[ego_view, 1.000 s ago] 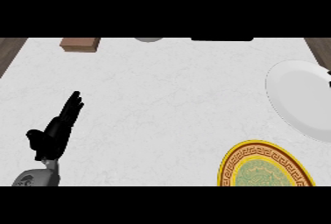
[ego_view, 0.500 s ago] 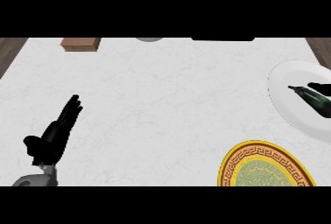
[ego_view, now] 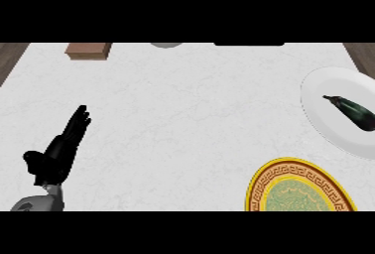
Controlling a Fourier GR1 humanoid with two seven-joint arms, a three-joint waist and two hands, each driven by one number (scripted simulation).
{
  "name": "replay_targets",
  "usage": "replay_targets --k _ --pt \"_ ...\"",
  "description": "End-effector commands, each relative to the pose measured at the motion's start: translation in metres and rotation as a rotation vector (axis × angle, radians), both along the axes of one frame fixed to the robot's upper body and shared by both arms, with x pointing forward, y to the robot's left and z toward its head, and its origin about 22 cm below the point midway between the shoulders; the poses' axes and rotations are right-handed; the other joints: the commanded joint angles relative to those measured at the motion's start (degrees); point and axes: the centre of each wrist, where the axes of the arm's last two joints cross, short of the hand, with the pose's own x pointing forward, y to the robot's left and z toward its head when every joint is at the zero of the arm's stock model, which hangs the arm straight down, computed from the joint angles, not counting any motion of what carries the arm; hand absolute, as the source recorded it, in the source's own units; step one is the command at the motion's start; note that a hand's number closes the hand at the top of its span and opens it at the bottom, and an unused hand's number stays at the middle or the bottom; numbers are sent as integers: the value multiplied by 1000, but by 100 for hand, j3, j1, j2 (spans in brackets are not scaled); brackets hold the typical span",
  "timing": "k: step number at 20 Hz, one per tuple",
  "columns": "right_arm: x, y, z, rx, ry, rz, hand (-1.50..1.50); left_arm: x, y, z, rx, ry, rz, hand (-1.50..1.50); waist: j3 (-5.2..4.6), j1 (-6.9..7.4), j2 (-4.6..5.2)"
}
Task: Pick the eggplant from the plate and place it in the plate
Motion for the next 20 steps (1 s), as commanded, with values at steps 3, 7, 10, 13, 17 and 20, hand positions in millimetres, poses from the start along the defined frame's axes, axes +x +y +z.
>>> replay_targets --k 3,7,10,13,17,20 --pt "-70 -60 -1 119 -114 3 -150 -2 -10 -7 -14 1 5 0 10 11 27" --pt "-110 -84 -2 76 -99 20 -150 8 -13 9 -1 -11 3 0 24 78 50" --pt "-148 -99 -7 49 -107 84 -150 -3 0 2 7 -2 -9 0 27 35 33" --pt "-142 -95 -13 42 -93 76 -150 -4 -3 -14 1 -8 -11 0 27 104 59" --pt "-163 -100 -20 2 -66 113 -150 2 -8 -1 -3 4 -25 0 42 125 53" --pt "-171 -94 -39 -9 -56 109 -150 1 -1 1 2 0 -13 0 44 124 44"
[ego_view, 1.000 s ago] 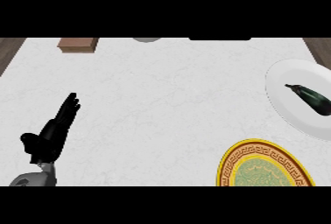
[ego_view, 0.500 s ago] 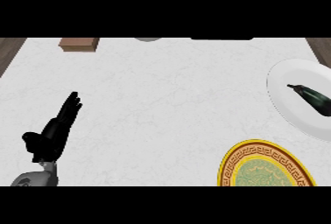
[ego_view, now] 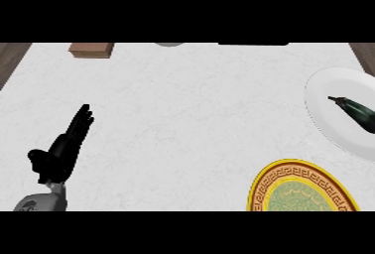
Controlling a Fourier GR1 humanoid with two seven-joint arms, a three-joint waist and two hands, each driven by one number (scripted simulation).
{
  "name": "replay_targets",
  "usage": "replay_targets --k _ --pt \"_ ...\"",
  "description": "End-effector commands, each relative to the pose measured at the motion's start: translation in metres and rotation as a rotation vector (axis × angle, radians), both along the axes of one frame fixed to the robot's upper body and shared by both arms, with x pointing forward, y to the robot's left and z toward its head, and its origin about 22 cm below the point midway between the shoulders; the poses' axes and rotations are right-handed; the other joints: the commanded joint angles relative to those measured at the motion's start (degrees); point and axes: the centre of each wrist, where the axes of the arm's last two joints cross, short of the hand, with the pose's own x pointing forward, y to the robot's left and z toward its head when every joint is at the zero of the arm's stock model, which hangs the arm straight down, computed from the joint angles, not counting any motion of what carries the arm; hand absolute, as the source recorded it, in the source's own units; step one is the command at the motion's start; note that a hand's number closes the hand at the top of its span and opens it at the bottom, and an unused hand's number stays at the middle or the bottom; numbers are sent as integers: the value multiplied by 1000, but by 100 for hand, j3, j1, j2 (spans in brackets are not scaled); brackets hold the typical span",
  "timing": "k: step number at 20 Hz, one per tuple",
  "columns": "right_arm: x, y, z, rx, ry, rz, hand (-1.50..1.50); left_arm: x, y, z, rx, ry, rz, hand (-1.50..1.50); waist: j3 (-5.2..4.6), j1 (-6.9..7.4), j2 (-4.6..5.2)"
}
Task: Pick the eggplant from the plate and place it in the plate
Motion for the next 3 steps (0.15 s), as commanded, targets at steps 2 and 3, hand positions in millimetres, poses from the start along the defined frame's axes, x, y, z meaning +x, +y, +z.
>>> replay_targets --k 2,3 --pt "-21 -2 -12 -36 -17 19 -150 8 -2 9 -18 -10 -5 0 14 -8 4" --pt "-6 -8 13 -32 -27 -3 -150 -5 2 1 -2 8 -33 0 3 55 -7"
